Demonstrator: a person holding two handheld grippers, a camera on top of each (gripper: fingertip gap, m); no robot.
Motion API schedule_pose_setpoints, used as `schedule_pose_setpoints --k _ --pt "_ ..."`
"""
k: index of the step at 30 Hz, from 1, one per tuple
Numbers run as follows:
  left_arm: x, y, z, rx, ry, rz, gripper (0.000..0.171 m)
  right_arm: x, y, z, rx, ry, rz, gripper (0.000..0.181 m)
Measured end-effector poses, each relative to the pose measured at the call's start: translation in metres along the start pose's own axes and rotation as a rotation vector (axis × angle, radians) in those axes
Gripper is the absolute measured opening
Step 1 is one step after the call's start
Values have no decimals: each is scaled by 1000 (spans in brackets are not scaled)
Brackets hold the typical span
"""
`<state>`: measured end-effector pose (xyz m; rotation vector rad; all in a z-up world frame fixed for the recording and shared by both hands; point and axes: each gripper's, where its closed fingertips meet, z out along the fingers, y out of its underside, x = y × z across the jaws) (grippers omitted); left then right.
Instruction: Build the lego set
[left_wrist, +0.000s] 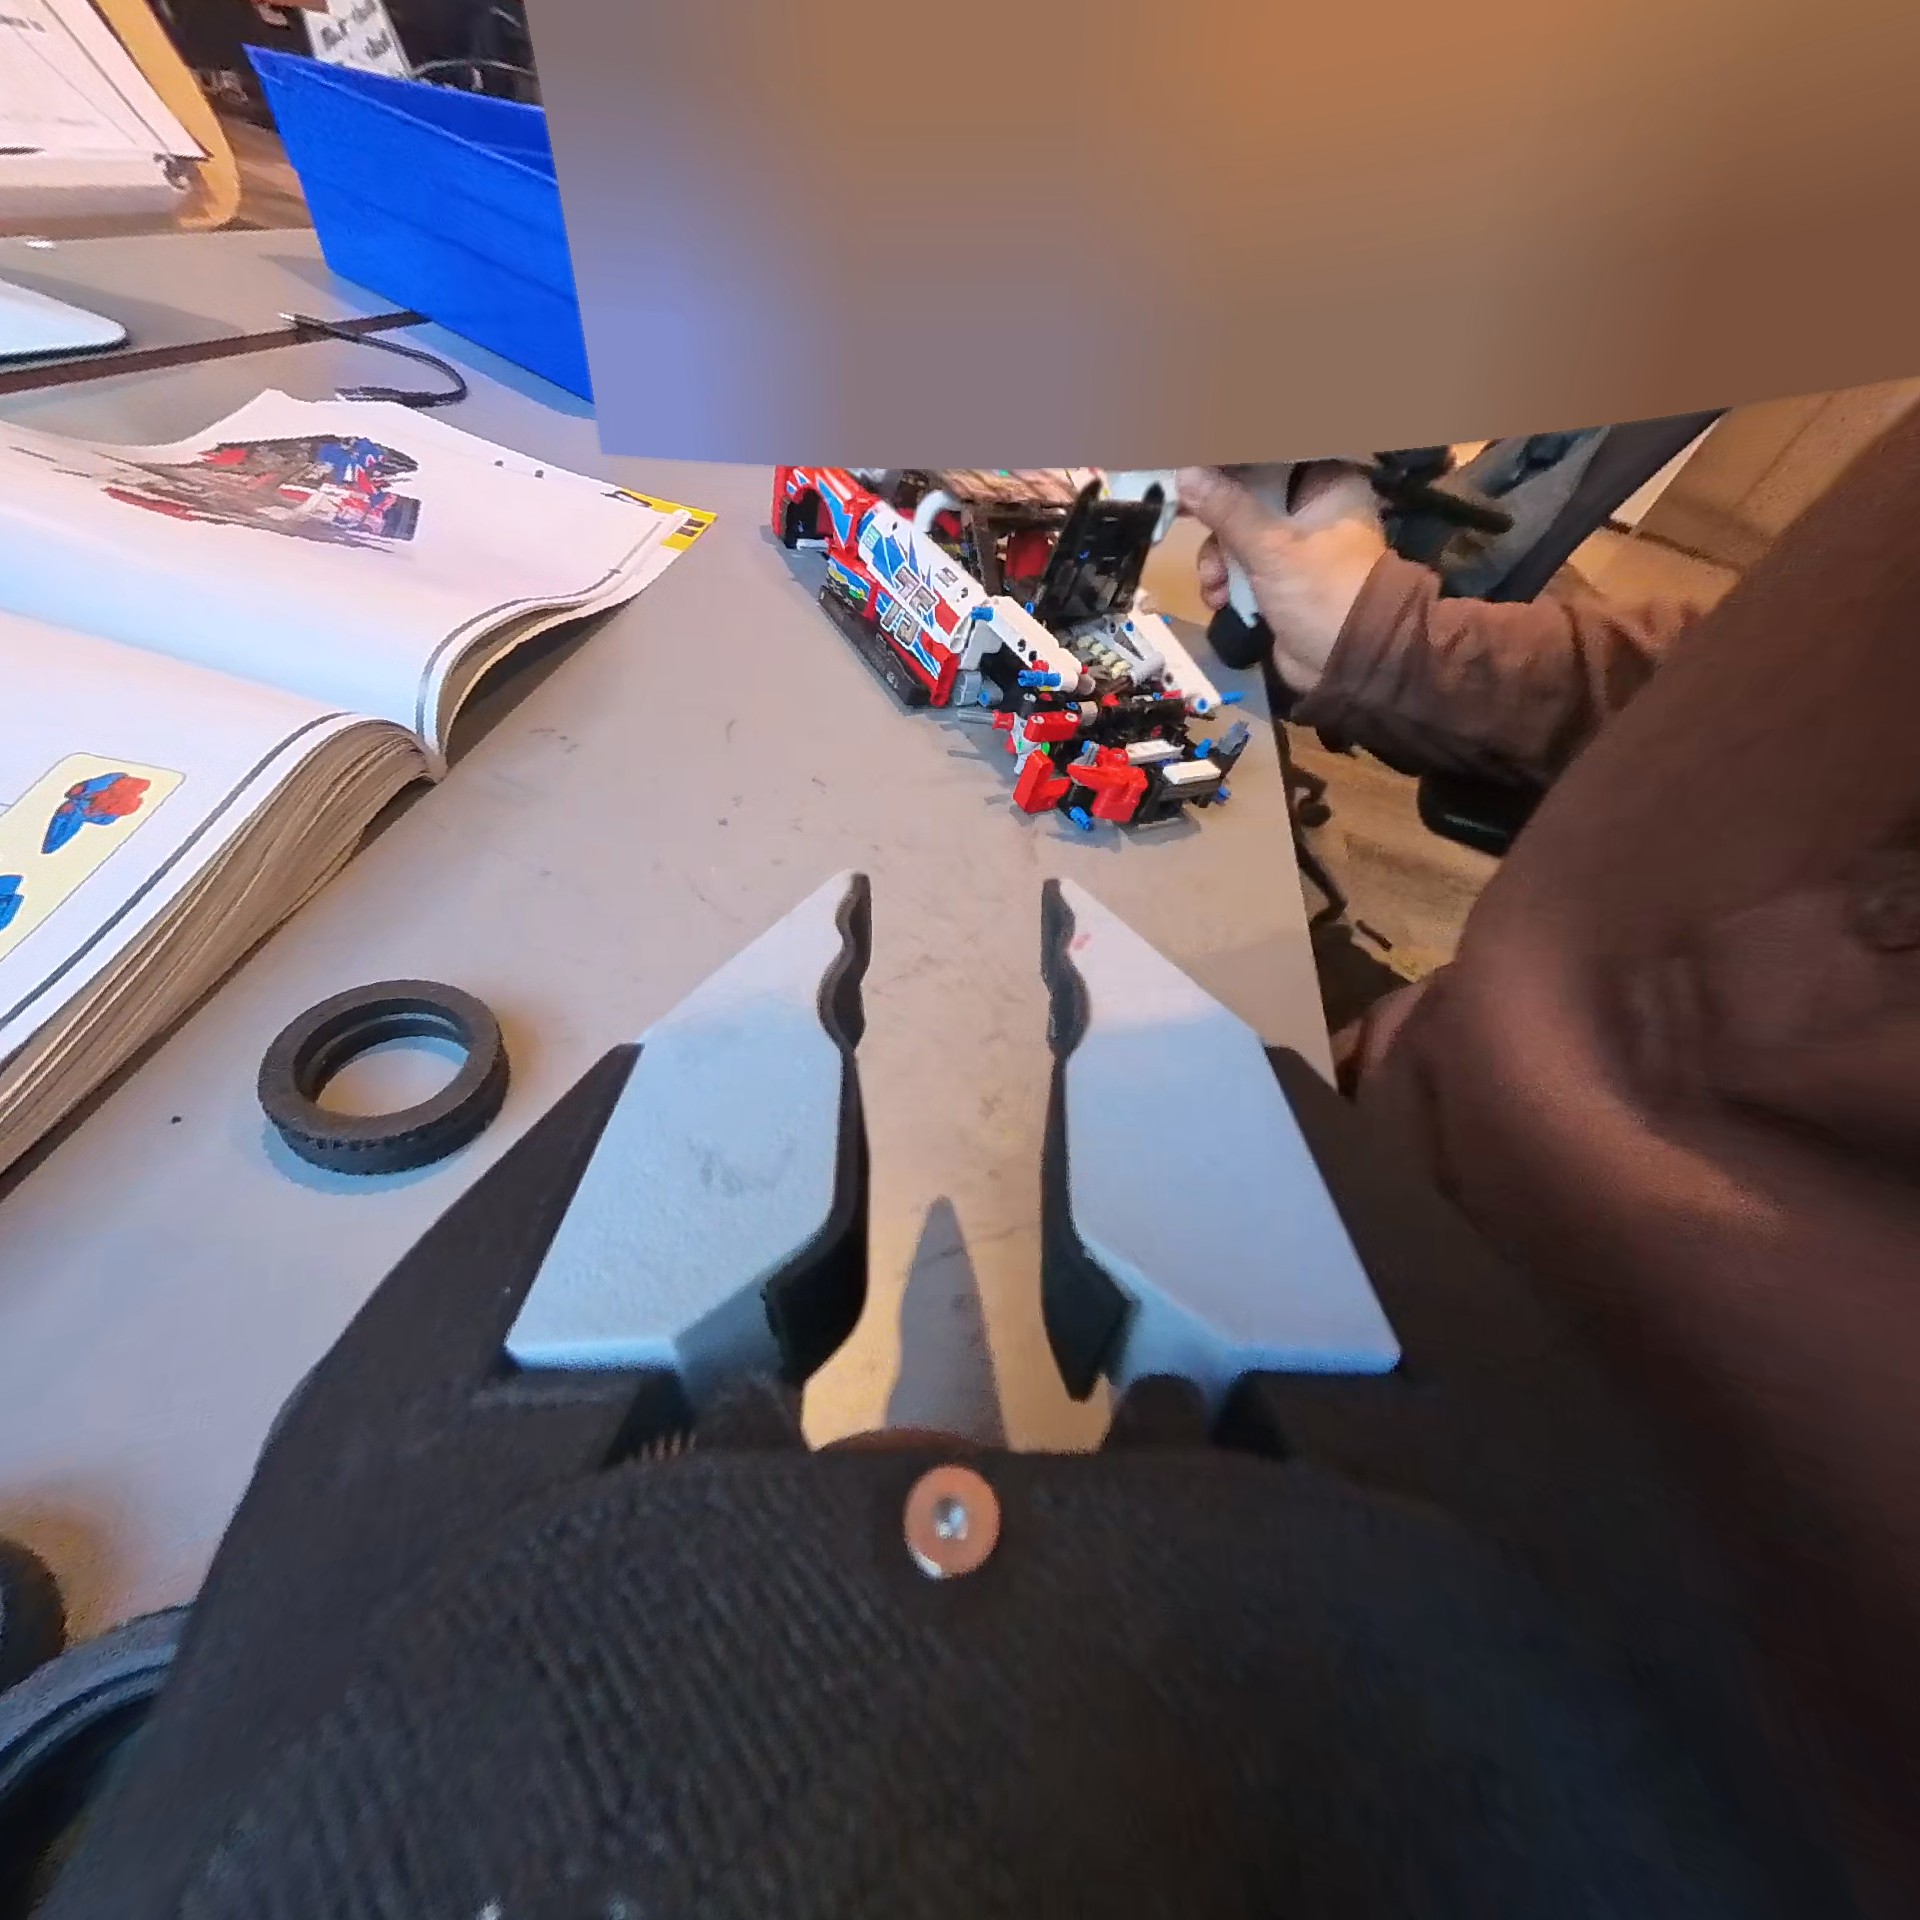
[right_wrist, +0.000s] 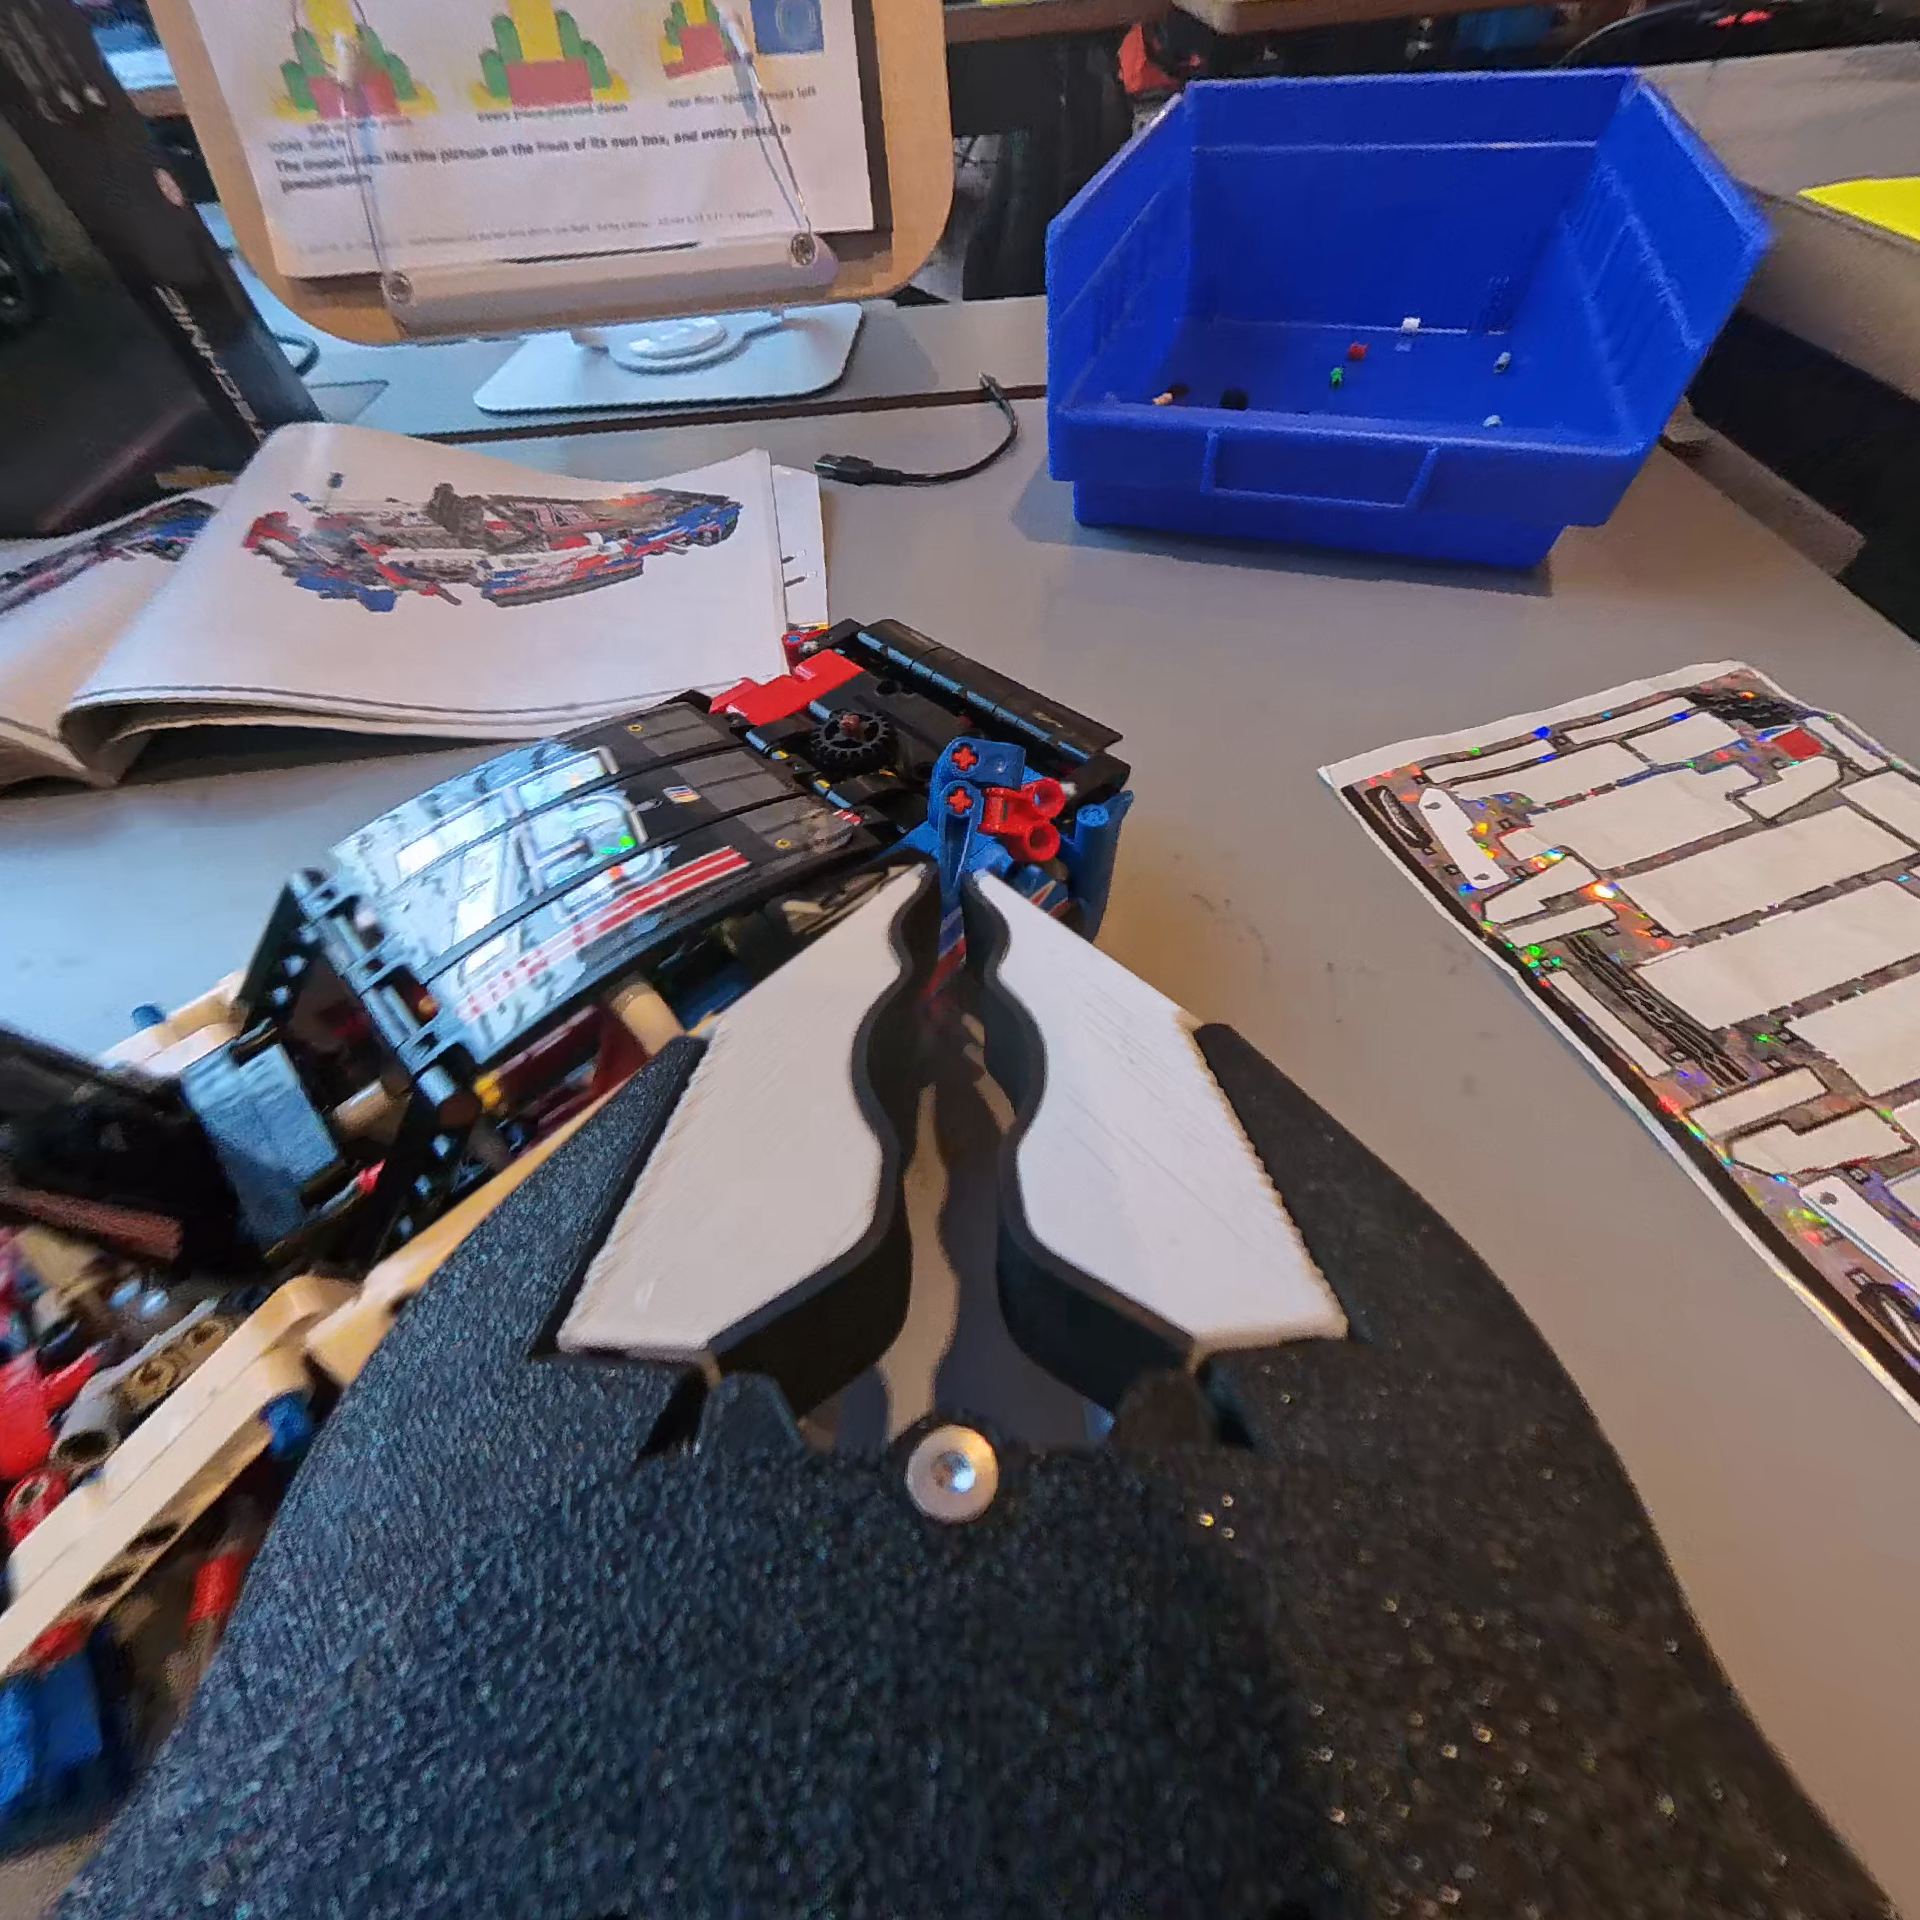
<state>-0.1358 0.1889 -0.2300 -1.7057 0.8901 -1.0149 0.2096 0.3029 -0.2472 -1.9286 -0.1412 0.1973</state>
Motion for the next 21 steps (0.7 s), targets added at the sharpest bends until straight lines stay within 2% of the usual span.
schedule_pose_setpoints --k 11,17,21 --pt "13 16 11 -110 -12 146 24 -61 -13 -97 5 -222 -164 3" --pt "16 15 11 -99 -48 217 22 -68 2 -111 -20 -192 -247 3" --pt "20 16 10 -97 -41 247 21 -70 -8 -110 -5 -188 -257 3"
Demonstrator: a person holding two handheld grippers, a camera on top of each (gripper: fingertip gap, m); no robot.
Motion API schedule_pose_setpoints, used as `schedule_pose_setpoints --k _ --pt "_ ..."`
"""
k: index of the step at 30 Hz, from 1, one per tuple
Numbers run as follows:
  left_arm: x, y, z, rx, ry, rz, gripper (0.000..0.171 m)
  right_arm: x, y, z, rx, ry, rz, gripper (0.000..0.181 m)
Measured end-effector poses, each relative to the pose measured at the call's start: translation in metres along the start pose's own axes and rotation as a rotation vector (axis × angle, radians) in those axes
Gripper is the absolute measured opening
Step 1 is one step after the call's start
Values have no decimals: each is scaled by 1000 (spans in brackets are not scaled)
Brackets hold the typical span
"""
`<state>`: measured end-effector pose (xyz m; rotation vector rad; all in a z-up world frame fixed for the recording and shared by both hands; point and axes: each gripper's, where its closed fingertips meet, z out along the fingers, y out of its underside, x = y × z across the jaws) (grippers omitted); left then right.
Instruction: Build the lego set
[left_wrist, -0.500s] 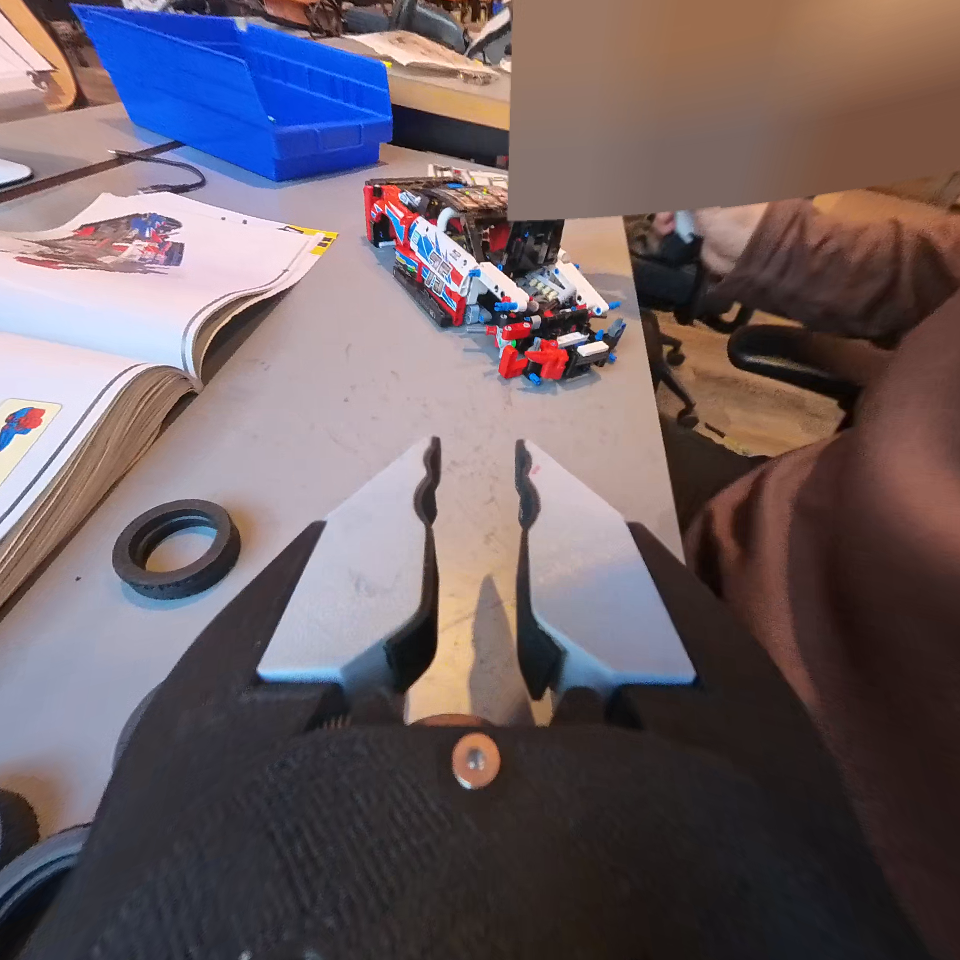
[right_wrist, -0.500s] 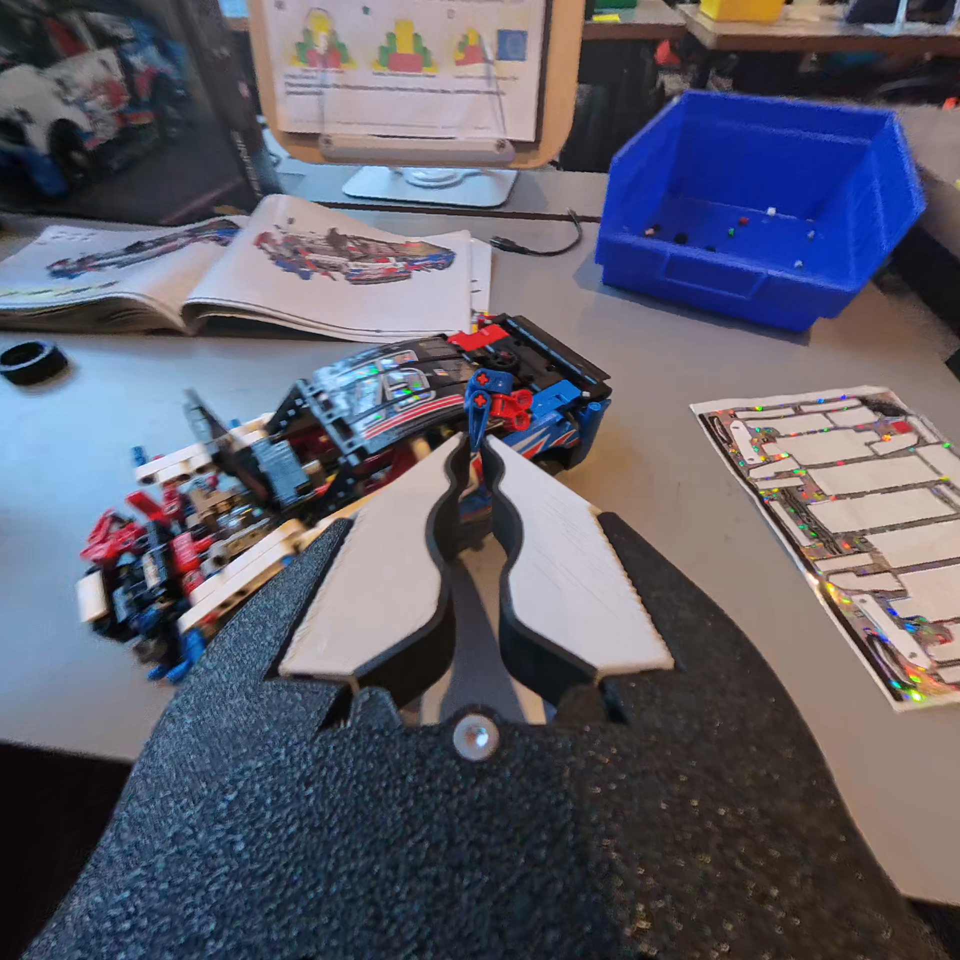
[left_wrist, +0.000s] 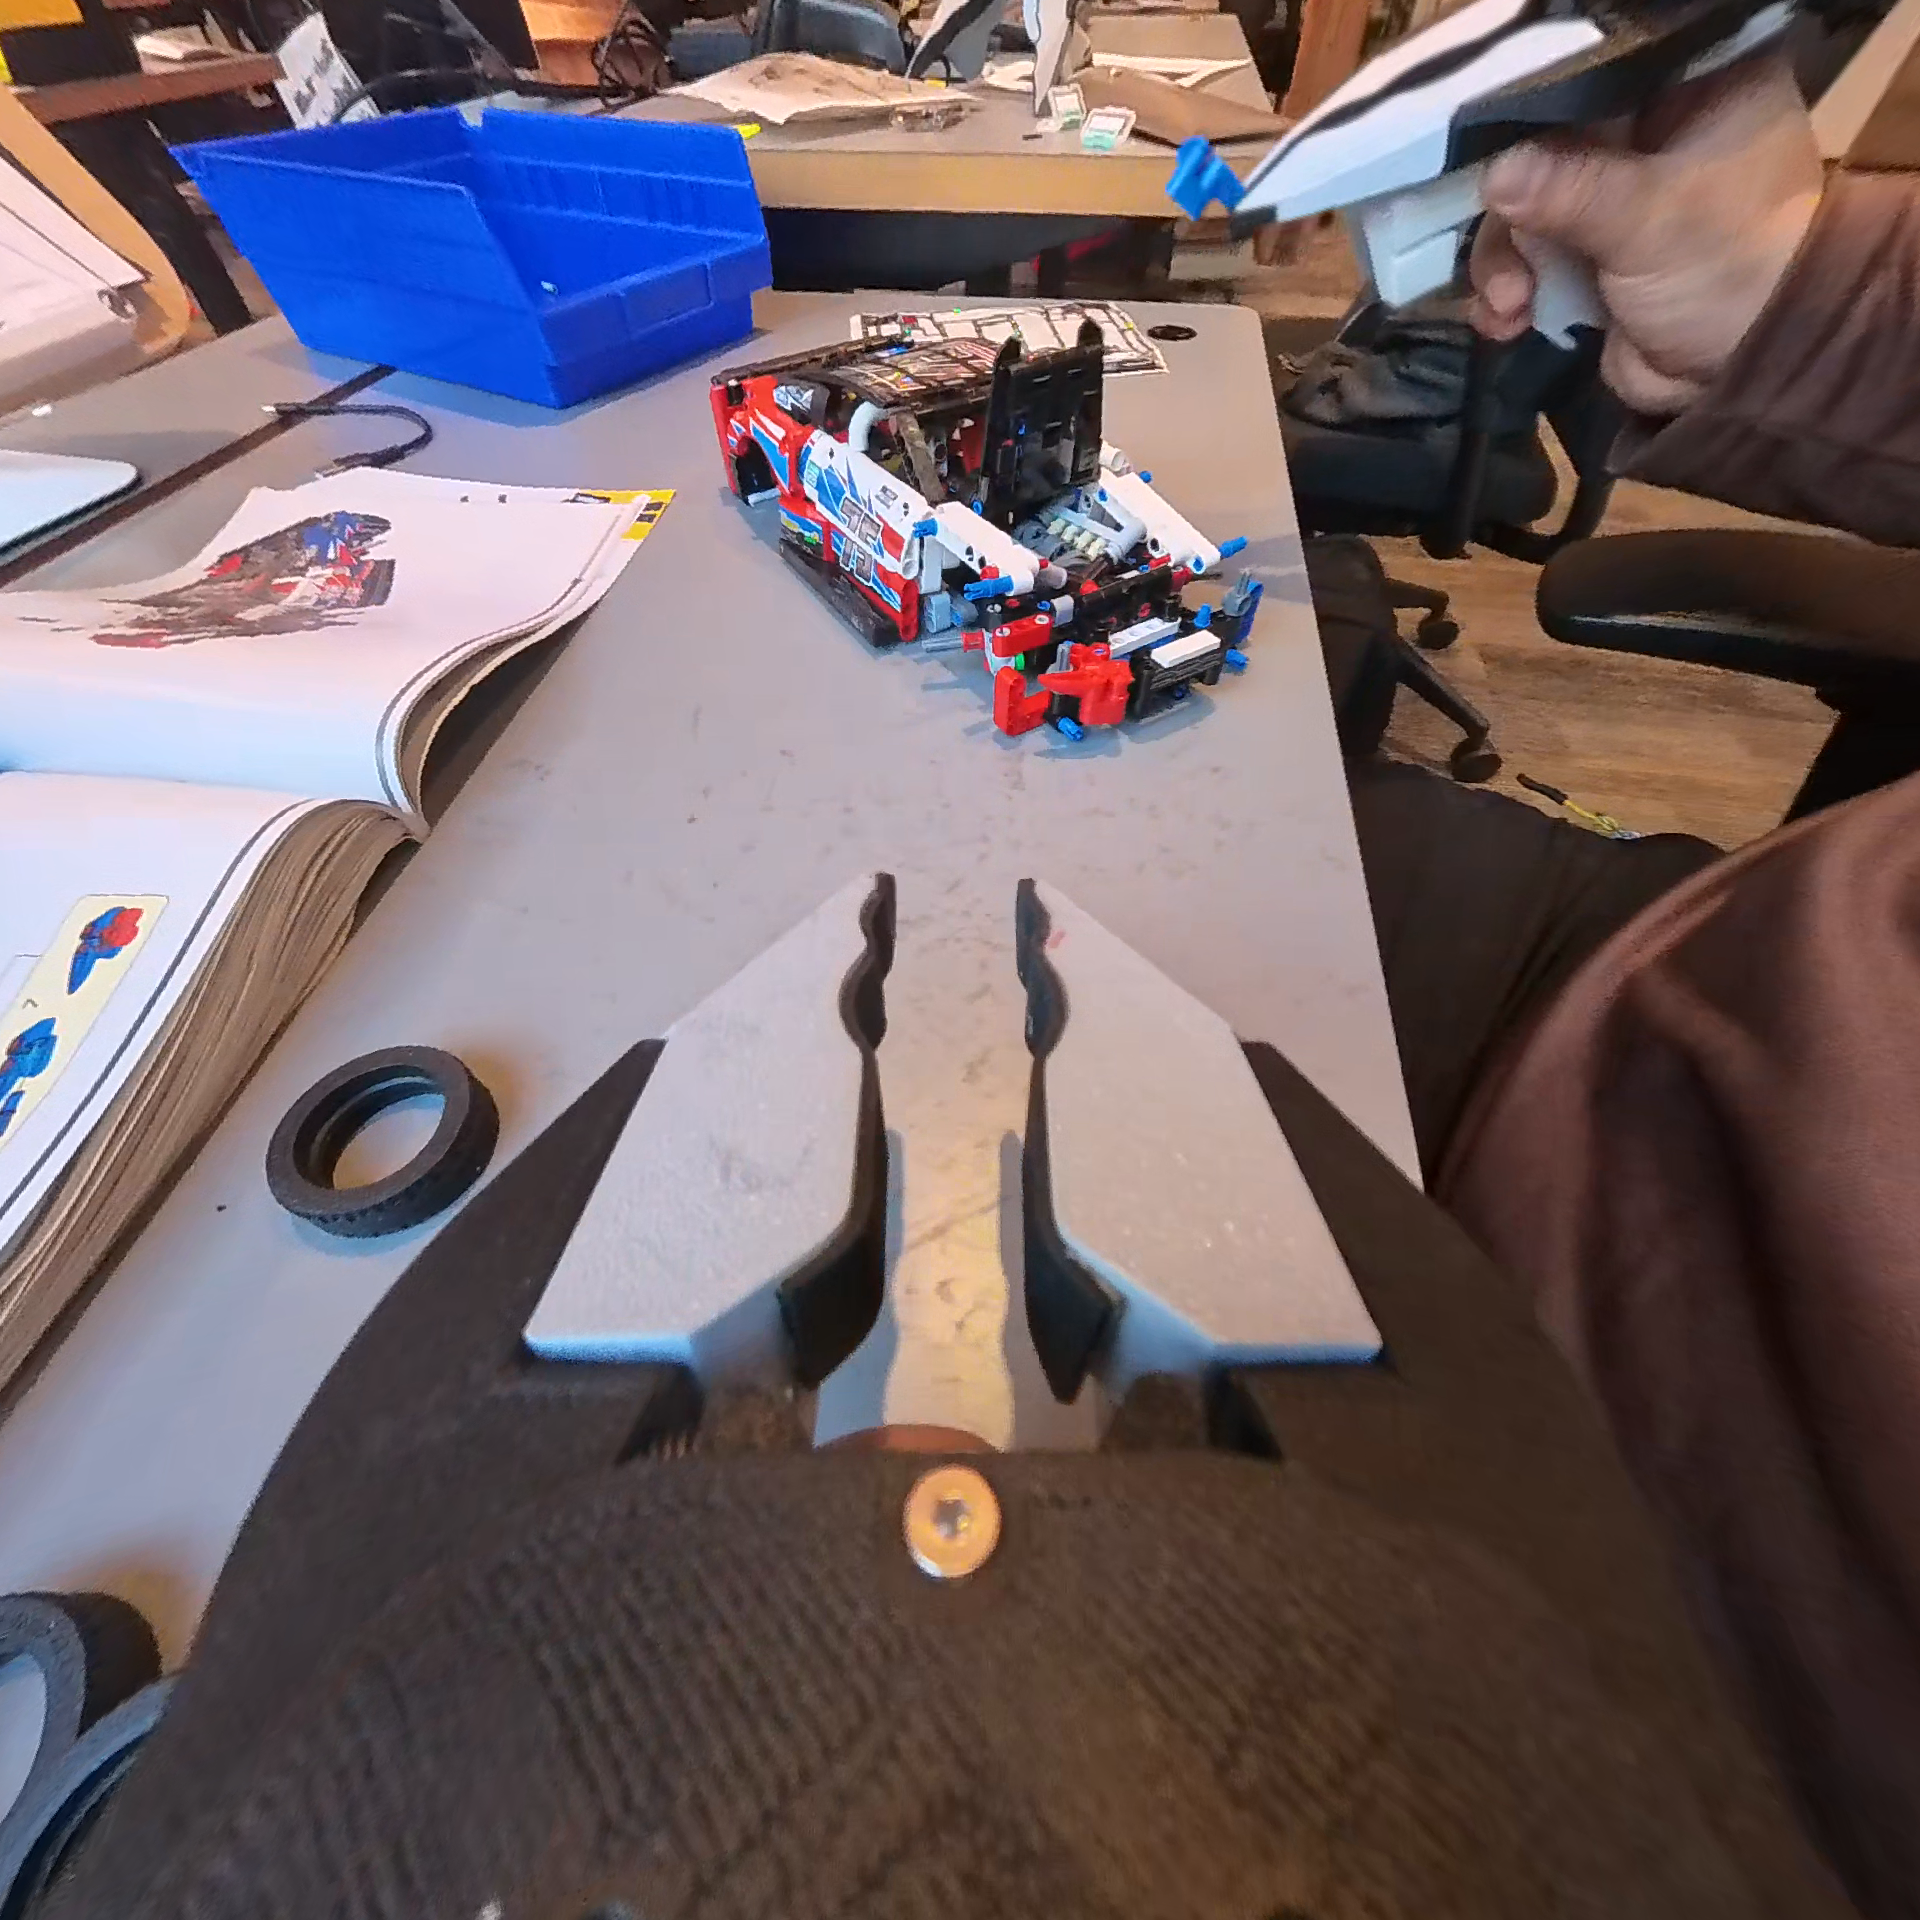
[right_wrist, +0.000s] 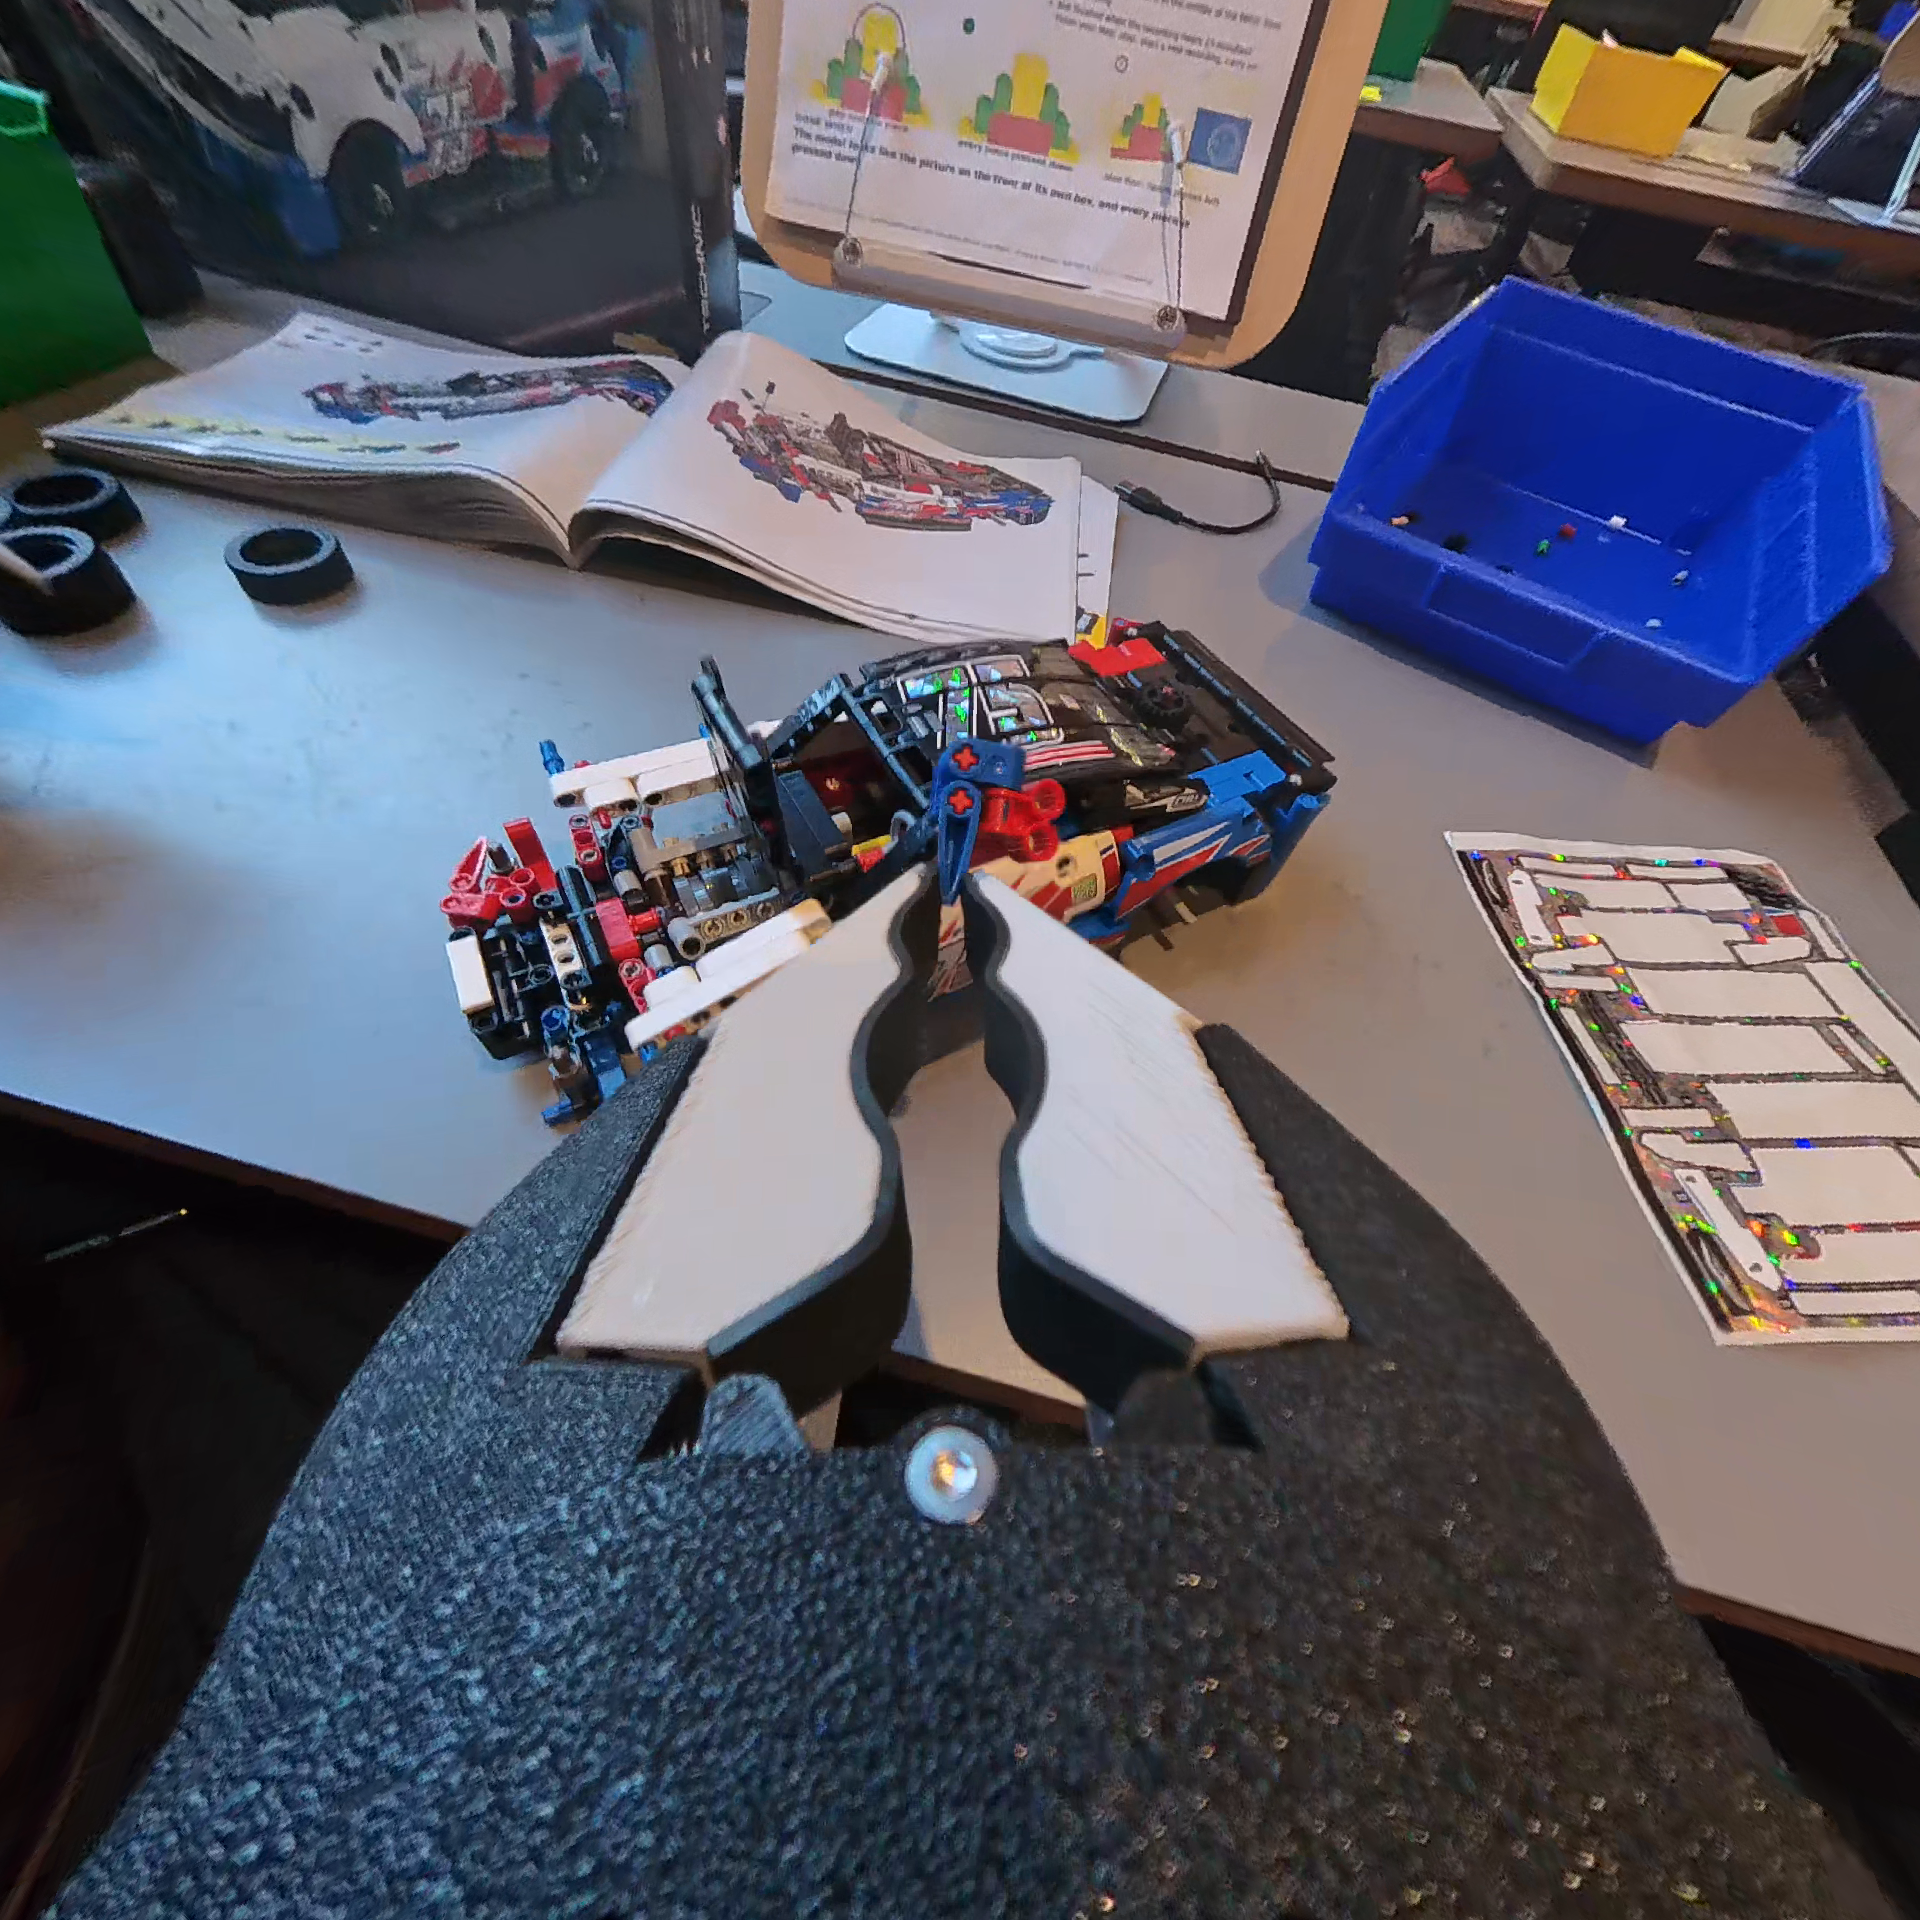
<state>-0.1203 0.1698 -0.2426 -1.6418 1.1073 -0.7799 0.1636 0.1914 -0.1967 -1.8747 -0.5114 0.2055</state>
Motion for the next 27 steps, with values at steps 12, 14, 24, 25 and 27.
schedule_pose_setpoints --k 12,14,24,25,27 --pt "-15 -1 -7 24 -9 -62 22 10 -68 37 66 17 -136 3" --pt "-17 -2 -8 30 -3 -77 22 6 -79 47 89 -21 -109 3" --pt "-47 -2 -18 64 -44 -159 23 -15 -120 117 124 -125 -130 3" --pt "-51 -2 -19 69 -52 -168 23 -17 -124 122 128 -129 -133 3" --pt "-57 -3 -22 86 -54 -202 24 -22 -128 132 122 -158 -115 3"
